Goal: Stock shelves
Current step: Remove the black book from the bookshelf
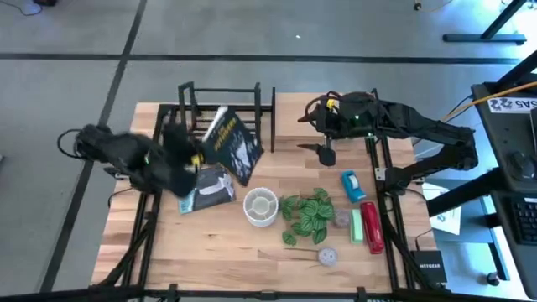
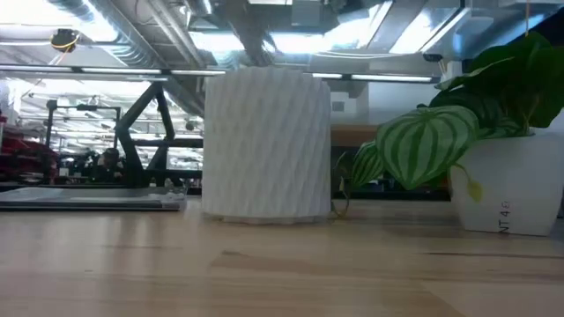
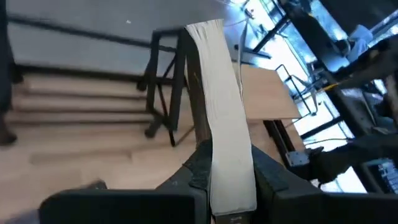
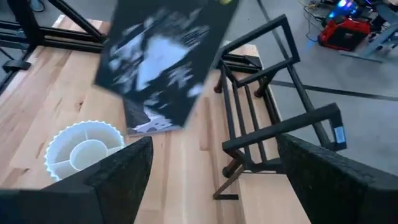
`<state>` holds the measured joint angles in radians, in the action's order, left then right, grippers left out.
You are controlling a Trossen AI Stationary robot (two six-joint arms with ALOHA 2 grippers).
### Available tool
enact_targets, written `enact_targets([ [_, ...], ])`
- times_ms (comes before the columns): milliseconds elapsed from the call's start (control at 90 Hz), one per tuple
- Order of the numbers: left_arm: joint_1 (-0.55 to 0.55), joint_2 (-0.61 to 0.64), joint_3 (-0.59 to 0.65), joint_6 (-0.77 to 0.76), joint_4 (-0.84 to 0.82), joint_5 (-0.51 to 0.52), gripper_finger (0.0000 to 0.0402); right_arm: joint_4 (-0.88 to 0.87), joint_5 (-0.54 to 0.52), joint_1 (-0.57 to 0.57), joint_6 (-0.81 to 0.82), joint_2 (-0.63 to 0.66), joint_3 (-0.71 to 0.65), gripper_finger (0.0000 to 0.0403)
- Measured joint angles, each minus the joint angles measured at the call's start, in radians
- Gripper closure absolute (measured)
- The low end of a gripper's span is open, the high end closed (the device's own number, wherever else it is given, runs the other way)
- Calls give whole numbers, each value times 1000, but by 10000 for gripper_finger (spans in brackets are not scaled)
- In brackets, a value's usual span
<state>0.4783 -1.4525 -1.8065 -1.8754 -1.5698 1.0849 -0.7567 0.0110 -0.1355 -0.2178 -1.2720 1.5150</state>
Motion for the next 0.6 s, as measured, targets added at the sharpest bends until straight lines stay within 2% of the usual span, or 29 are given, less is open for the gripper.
enact_targets([
  [111, 50, -8, 161, -272, 0, 99, 370, 0, 6, -17, 0, 0, 0, 72],
  [200, 71, -10, 263, -395, 0, 47, 370, 0, 8, -18, 0, 0, 0, 72],
  [267, 91, -10, 320, -418, -1, -49, 370, 0, 8, -18, 0, 0, 0, 72],
  [311, 102, -11, 343, -435, 2, -72, 371, 0, 8, -18, 0, 0, 0, 72],
  [600, 125, 1, 408, -387, 7, -111, 370, 24, 8, -18, 34, 0, 0, 72],
])
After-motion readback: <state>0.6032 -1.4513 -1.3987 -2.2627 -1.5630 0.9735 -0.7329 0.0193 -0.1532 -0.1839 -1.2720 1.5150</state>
